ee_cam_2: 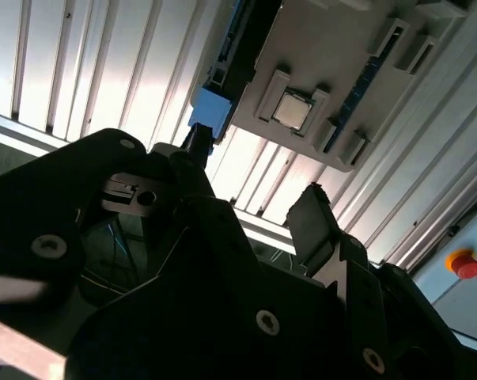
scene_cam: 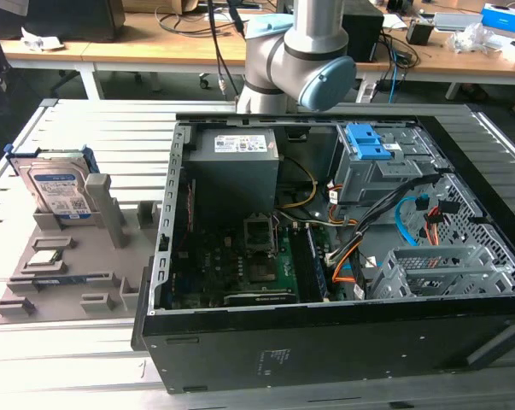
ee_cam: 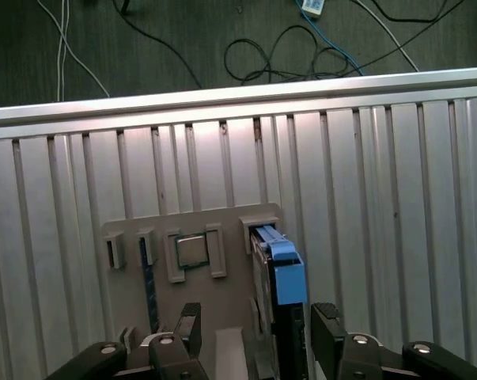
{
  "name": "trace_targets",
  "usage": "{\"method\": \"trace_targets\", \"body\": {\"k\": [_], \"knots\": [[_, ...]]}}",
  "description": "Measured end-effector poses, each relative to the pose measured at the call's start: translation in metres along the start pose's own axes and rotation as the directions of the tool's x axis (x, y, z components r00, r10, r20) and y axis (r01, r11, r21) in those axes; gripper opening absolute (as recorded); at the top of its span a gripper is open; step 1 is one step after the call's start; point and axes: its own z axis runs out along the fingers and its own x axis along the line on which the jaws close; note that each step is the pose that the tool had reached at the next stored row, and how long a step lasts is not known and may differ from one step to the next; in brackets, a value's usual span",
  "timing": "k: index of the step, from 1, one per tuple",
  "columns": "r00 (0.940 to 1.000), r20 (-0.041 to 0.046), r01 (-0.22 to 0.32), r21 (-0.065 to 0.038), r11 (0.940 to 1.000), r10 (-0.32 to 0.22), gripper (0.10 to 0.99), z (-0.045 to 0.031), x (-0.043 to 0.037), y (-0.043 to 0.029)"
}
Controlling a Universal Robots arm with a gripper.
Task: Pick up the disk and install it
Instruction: 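Pick up the disk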
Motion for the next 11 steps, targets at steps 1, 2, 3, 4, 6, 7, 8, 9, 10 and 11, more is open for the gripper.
{"method": "trace_targets", "body": {"k": [1, 2, 3, 4, 6, 7, 8, 9, 10, 11], "knots": [[1.0, -0.0002, 0.0, 0.0, 1.0, 0.0, 0.659, 0.0054, -0.0013, 0.0002], [1.0, -0.0004, 0.0, 0.0, 1.0, 0.0, 0.659, 0.0069, -0.0014, 0.0001], [1.0, -0.0005, 0.0, 0.0, 1.0, 0.0, 0.659, 0.0077, -0.0015, 0.0002], [1.0, -0.0006, 0.0, 0.0, 1.0, 0.0, 0.659, 0.0085, -0.0016, 0.0002], [1.0, -0.0006, 0.0, 0.0, 1.0, 0.0, 0.659, 0.01, -0.0016, 0.0003], [1.0, -0.0006, 0.0, 0.0, 1.0, 0.0, 0.659, 0.0108, -0.0015, 0.0003], [1.0, -0.0006, 0.0, 0.0, 1.0, 0.0, 0.659, 0.0115, -0.0015, 0.0003], [1.0, -0.0006, 0.0, 0.0, 1.0, 0.0, 0.659, 0.0125, -0.0015, 0.0003], [1.0, -0.0006, 0.0, 0.0, 1.0, 0.0, 0.659, 0.0133, -0.0015, 0.0003], [1.0, -0.0006, 0.0, 0.0, 1.0, 0.0, 0.659, 0.0138, -0.0015, 0.0003]]}}
